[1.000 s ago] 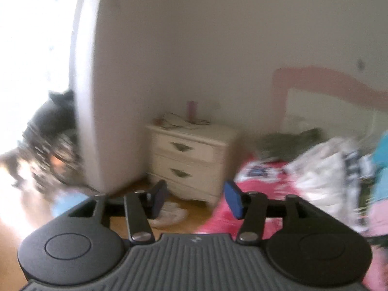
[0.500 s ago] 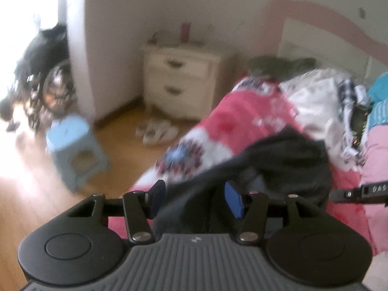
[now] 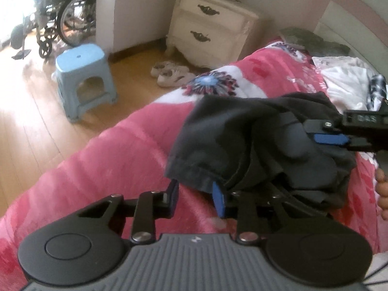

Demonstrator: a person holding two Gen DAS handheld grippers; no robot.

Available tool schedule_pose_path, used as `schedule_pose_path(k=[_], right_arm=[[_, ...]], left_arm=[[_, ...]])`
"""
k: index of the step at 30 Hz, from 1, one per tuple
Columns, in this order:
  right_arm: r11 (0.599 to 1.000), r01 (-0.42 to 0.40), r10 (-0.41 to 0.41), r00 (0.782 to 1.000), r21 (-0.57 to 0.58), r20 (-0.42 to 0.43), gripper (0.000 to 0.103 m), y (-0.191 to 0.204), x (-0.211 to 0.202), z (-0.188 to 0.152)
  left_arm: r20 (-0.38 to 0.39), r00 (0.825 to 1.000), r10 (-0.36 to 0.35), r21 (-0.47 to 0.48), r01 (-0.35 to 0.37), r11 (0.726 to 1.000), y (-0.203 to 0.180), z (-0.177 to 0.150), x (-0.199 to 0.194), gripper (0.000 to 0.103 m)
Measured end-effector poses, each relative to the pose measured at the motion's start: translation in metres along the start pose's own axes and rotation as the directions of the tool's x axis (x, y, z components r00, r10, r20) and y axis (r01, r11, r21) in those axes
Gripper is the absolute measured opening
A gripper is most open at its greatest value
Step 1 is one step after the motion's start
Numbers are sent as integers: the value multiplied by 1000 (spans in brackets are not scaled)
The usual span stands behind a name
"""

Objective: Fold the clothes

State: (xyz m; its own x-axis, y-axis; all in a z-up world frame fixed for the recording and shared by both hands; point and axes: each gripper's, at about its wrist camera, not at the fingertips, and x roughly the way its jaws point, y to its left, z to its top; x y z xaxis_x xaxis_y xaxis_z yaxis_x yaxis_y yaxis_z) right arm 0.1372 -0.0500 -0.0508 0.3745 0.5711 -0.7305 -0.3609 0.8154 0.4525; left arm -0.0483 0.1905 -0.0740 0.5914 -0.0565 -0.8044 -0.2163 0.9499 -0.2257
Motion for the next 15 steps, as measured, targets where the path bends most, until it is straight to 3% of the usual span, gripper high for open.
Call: schedule_pose_path(k=[5, 7, 8, 12, 15], right_arm=[[997, 34, -40, 996, -71, -79, 52, 7, 39, 10], [996, 23, -31, 995, -88, -99, 27, 7, 46, 11], [995, 12, -22, 995, -95, -101, 5, 8, 45, 11], [995, -40, 41, 999, -91, 10, 0, 13, 15, 14], [993, -105, 95, 985, 56, 146, 0, -9, -19, 23]], left_arm=[[-9, 1000, -19, -6, 19, 1000, 3, 0, 7, 29], [-13, 1000, -25, -4, 25, 1000, 3, 0, 7, 29], [-14, 1000, -27, -5, 27, 1000, 3, 0, 7, 29], [7, 999, -46, -15, 46, 999, 5, 3, 5, 29], [35, 998, -60, -15, 61, 998, 5, 5, 0, 34]])
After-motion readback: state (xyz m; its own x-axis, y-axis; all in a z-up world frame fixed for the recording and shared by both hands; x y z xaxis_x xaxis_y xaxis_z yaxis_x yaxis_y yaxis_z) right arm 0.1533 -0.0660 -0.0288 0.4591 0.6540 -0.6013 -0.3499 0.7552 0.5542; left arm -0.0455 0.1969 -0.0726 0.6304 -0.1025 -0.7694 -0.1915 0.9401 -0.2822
